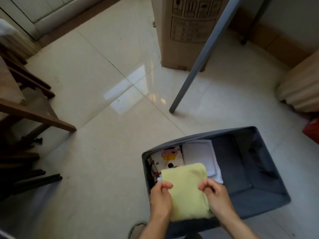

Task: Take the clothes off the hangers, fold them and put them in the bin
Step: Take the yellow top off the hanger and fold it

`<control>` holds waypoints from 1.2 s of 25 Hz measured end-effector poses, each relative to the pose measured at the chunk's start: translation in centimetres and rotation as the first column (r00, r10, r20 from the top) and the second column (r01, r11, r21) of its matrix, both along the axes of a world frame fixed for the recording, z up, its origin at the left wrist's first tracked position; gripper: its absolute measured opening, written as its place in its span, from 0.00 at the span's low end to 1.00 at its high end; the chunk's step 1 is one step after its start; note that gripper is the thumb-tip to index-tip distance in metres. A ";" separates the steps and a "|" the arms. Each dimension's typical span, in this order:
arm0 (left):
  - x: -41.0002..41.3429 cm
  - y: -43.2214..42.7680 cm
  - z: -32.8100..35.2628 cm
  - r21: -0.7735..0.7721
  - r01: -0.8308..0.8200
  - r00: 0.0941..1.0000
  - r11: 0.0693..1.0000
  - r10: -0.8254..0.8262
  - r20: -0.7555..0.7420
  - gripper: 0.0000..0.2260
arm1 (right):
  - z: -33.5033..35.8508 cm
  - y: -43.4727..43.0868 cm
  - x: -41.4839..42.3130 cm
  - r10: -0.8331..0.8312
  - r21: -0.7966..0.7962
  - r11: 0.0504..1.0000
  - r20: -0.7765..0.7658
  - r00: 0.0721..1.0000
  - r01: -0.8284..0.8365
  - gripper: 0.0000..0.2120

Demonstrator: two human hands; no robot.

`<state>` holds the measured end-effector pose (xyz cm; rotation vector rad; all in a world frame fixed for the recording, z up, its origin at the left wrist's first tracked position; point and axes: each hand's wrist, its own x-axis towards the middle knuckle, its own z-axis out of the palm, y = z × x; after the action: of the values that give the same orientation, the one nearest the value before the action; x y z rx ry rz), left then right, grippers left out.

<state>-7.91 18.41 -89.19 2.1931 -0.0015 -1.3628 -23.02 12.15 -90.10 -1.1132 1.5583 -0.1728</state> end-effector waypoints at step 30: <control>2.6 -8.9 19.7 -0.278 -0.142 0.942 0.950 0.043 -0.333 0.08 | 20.3 -4.9 7.5 -0.027 -0.123 0.992 0.106 0.994 0.040 0.14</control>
<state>-5.35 9.48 -69.52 1.6827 0.0174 -1.5421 -15.52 7.27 -69.81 -1.1571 1.4894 -0.3497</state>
